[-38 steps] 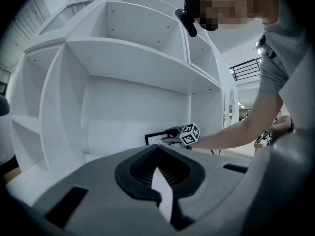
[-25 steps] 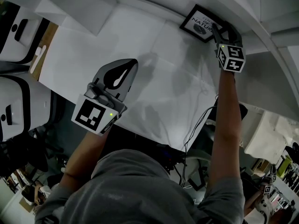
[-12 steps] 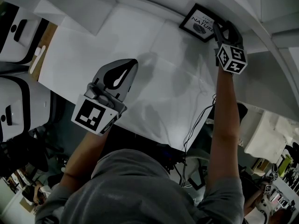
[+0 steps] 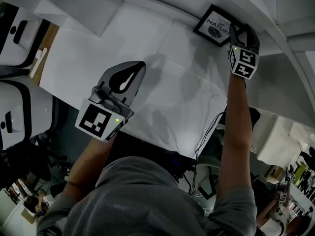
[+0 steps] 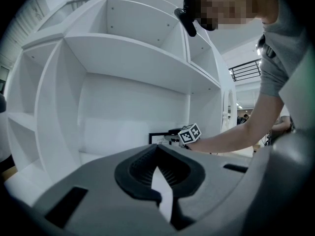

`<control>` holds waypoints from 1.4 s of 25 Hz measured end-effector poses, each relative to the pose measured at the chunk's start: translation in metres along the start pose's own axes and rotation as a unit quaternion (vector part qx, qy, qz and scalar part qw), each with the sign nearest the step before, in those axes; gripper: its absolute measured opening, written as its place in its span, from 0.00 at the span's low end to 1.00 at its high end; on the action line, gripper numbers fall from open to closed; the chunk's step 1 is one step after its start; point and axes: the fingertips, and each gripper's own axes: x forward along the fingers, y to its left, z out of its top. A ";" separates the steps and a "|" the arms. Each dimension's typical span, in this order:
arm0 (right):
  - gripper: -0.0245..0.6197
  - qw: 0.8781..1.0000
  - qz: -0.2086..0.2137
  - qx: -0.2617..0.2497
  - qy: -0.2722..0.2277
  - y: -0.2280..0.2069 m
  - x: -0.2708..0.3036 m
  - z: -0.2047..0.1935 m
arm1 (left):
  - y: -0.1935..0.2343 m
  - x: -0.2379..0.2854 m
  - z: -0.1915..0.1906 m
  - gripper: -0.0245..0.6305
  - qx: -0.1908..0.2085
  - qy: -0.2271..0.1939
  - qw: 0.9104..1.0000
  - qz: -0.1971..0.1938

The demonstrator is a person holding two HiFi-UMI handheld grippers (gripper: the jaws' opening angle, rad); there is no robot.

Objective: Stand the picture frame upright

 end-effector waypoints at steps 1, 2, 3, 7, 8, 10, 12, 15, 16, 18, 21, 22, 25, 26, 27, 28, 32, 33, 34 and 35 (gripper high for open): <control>0.41 1.000 -0.006 -0.013 0.005 0.001 0.001 0.000 | 0.000 0.000 0.000 0.05 0.000 0.001 1.000 -0.001; 0.41 0.999 -0.012 -0.030 0.007 0.002 0.001 0.001 | 0.000 0.001 -0.001 0.05 0.000 0.001 1.000 -0.003; 0.41 0.999 -0.020 -0.045 0.004 0.002 -0.001 0.003 | 0.000 0.001 -0.001 0.05 0.000 0.001 1.000 -0.003; 0.41 0.997 -0.032 -0.077 -0.004 0.002 -0.005 0.012 | 0.001 0.000 -0.003 0.05 -0.001 0.005 1.000 -0.004; 0.41 0.996 -0.030 -0.082 -0.002 0.004 -0.005 0.013 | 0.002 -0.001 -0.004 0.05 -0.001 0.006 1.000 -0.003; 0.41 0.995 -0.029 -0.092 0.006 0.006 -0.002 0.013 | 0.002 -0.002 -0.004 0.05 -0.001 0.005 1.000 -0.003; 0.41 0.995 -0.032 -0.096 0.012 0.005 0.000 0.012 | 0.001 -0.001 -0.003 0.05 -0.003 0.002 1.000 -0.004; 0.41 0.994 -0.041 -0.096 0.010 0.002 0.001 0.011 | 0.000 0.000 -0.002 0.05 -0.003 0.001 1.000 -0.004; 0.41 0.994 -0.044 -0.098 0.011 0.001 0.001 0.010 | 0.000 0.000 -0.002 0.05 -0.002 0.000 1.000 -0.003; 0.41 0.993 -0.051 -0.101 0.019 -0.001 0.001 0.005 | 0.001 -0.001 -0.001 0.05 -0.002 -0.002 1.000 -0.002; 0.41 0.993 -0.055 -0.100 0.020 0.000 0.001 0.004 | 0.002 -0.001 -0.001 0.05 -0.004 -0.002 1.000 0.000; 0.41 0.993 -0.055 -0.102 0.015 0.000 0.000 0.007 | 0.003 -0.001 -0.001 0.05 -0.006 -0.004 1.000 0.001; 0.41 0.992 -0.050 -0.113 0.003 0.004 -0.003 0.014 | 0.005 -0.001 -0.001 0.05 -0.010 -0.006 1.000 0.006; 0.41 0.992 -0.048 -0.115 0.002 0.005 -0.003 0.014 | 0.005 -0.002 -0.001 0.05 -0.010 -0.006 1.000 0.007; 0.41 0.992 -0.046 -0.118 0.001 0.006 -0.004 0.015 | 0.005 -0.002 -0.001 0.05 -0.010 -0.006 1.000 0.007; 0.41 0.992 -0.044 -0.119 -0.002 0.007 -0.004 0.017 | 0.005 -0.002 -0.001 0.05 -0.010 -0.006 1.000 0.007; 0.33 0.994 -0.020 -0.110 -0.011 0.018 -0.007 0.024 | 0.005 -0.002 0.002 0.05 -0.009 -0.010 1.000 0.006; 0.29 0.994 -0.013 -0.110 -0.010 0.021 -0.008 0.024 | 0.005 -0.002 0.003 0.05 -0.009 -0.011 1.000 0.006; 0.23 0.994 -0.008 -0.111 -0.009 0.023 -0.008 0.023 | 0.005 -0.002 0.004 0.05 -0.009 -0.012 1.000 0.005; 0.18 0.994 -0.004 -0.111 -0.007 0.024 -0.009 0.022 | 0.004 -0.002 0.004 0.05 -0.009 -0.013 1.000 0.004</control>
